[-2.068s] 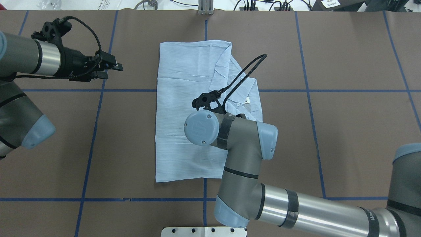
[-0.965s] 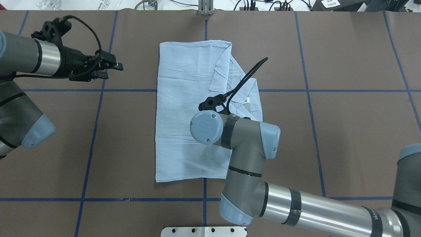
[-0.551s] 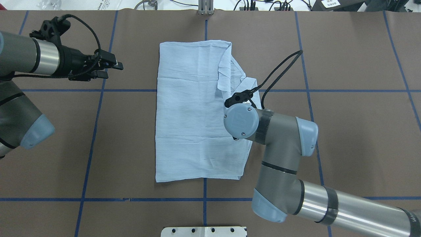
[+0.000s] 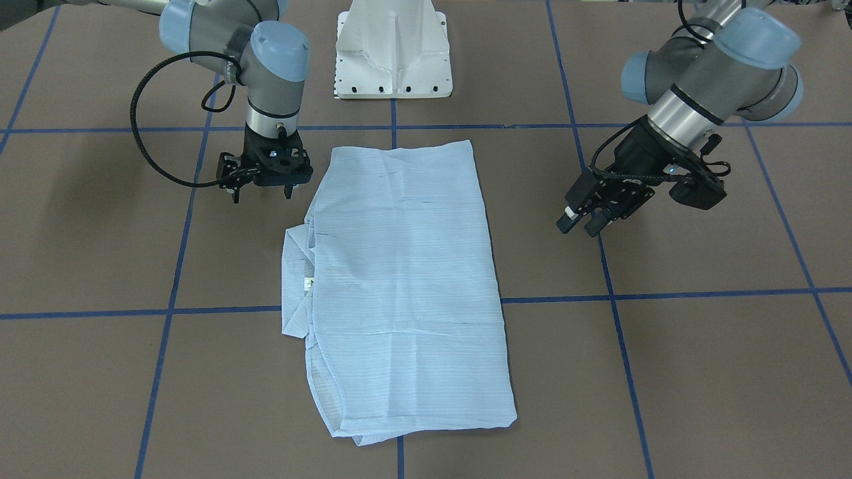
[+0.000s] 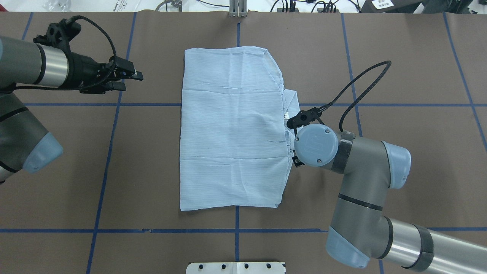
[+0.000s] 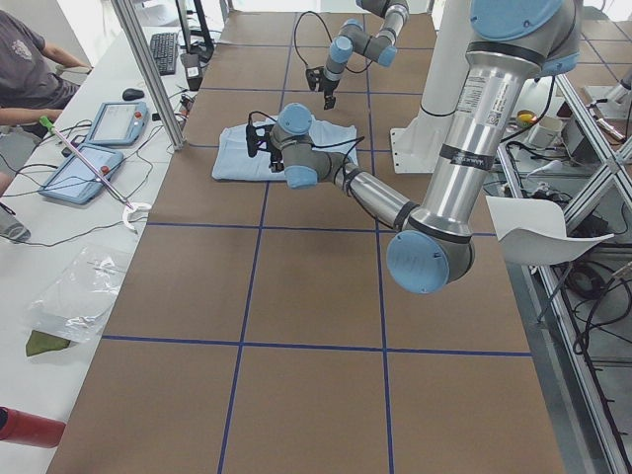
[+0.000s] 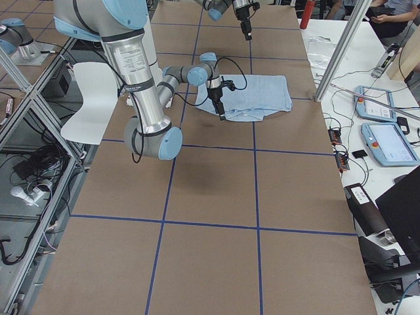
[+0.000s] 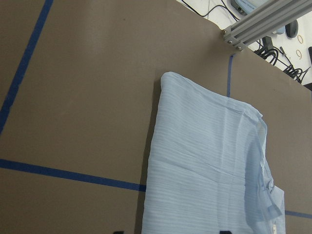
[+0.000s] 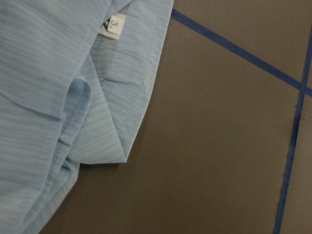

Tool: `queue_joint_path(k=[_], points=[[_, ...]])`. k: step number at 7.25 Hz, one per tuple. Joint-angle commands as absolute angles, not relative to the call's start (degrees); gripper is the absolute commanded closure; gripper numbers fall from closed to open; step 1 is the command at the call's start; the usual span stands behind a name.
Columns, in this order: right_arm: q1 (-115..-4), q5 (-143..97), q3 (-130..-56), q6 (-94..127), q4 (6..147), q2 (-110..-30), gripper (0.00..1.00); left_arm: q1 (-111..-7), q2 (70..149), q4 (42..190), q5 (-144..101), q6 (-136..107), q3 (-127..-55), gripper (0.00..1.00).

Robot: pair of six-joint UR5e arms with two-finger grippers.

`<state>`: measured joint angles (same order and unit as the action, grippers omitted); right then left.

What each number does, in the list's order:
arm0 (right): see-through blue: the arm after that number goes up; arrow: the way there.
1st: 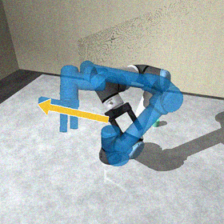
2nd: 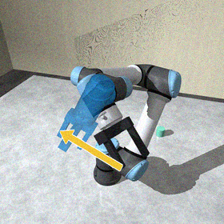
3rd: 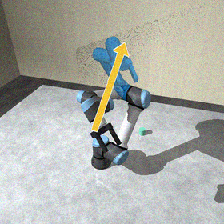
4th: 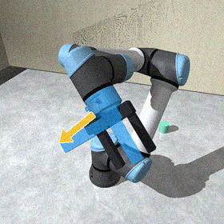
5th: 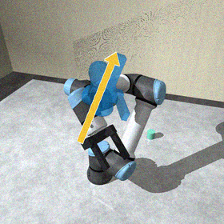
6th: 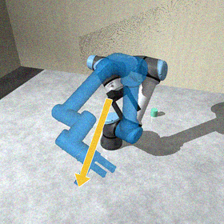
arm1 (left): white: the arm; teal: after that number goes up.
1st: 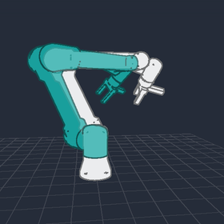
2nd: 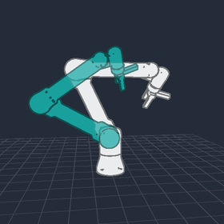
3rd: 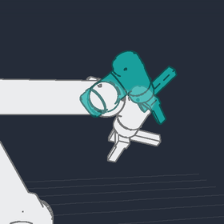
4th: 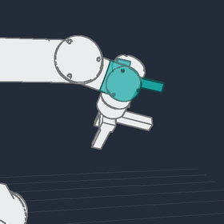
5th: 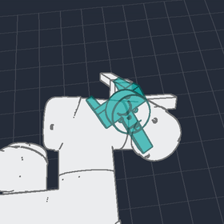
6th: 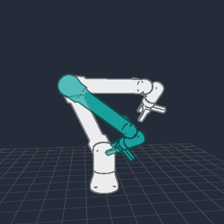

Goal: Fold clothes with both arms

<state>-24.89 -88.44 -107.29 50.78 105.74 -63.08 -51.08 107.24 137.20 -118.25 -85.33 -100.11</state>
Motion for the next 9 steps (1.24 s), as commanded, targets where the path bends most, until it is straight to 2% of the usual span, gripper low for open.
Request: queue_joint_path(k=[1, 2, 3, 6, 7, 9], points=[[-25.57, -88.51, -102.87, 52.02, 104.95, -56.82, 0.00, -51.41, 107.14, 137.20, -119.43, -85.34, -100.98, 0.28], [-25.66, -88.59, -100.66, 56.38, 104.85, -53.82, 0.00, -51.50, 107.05, 136.68, -119.44, -85.43, -101.94, 0.28], [-24.97, -88.85, -101.59, 66.34, 102.85, -54.31, 0.00, -51.50, 107.14, 133.89, -119.36, -85.34, -103.17, 0.28], [-19.52, -88.86, -104.48, 109.21, 85.99, -60.97, 0.01, -51.59, 107.23, 133.24, -119.27, -85.34, -103.54, 0.28], [-18.38, -88.77, -107.11, 116.99, 86.31, -61.78, 0.02, -51.50, 107.23, 133.24, -119.18, -85.34, -103.54, 0.28], [-16.62, -88.16, -107.49, 131.00, 86.31, -62.75, 0.08, -51.50, 107.23, 133.24, -119.09, -85.34, -103.54, 0.27]])
